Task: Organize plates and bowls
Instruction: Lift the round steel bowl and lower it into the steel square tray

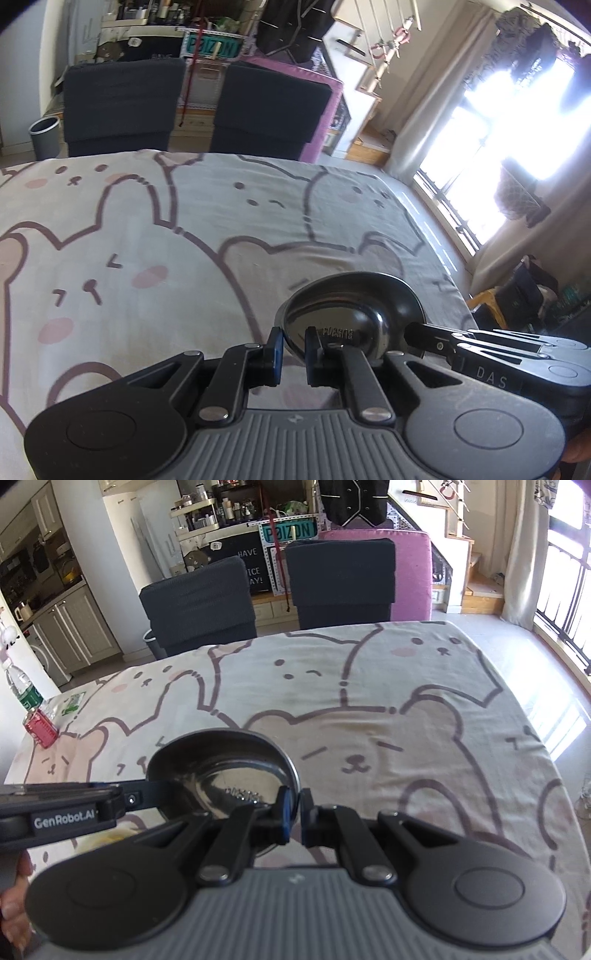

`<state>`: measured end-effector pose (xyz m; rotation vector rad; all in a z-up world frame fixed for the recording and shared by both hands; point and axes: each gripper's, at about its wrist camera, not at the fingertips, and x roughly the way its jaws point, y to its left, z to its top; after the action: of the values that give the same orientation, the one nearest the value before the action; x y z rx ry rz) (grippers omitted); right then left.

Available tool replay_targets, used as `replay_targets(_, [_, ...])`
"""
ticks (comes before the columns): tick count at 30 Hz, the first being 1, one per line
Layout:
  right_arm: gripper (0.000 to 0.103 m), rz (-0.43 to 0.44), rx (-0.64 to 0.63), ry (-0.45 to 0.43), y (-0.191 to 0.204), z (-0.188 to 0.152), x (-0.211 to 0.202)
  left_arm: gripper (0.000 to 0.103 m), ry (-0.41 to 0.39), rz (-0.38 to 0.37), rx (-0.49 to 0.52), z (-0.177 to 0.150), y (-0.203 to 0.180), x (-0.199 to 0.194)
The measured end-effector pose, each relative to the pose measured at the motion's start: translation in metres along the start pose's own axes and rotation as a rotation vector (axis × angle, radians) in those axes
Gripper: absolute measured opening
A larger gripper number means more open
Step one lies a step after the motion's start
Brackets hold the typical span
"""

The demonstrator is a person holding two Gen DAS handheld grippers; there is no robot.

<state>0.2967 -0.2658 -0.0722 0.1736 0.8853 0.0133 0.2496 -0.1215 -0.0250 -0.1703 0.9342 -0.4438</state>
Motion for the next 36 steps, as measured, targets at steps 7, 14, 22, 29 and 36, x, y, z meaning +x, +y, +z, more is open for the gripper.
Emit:
replay_targets(7, [0.006, -0.029, 0.02, 0.035, -0.028, -0.02, -0.016, 0.013, 0.05, -0.055, 0.029, -0.014, -0.023, 0.014])
replay_targets(14, [0.008, -0.078, -0.01, 0.106, -0.046, -0.043, -0.019, 0.013, 0.122, -0.078, 0.051, -0.031, -0.039, 0.035])
replay_targets(22, [0.01, -0.108, -0.092, 0.207, -0.054, -0.064, -0.007, 0.013, 0.179, -0.071, 0.089, -0.045, -0.051, 0.052])
replay_targets(29, [0.012, -0.126, -0.126, 0.266, -0.058, -0.07, 0.004, 0.013, 0.212, -0.061, 0.13, -0.051, -0.059, 0.063])
replay_targets(36, [0.014, -0.128, -0.168, 0.313, -0.055, -0.073, 0.015, 0.013, 0.233, -0.043, 0.149, -0.053, -0.06, 0.071])
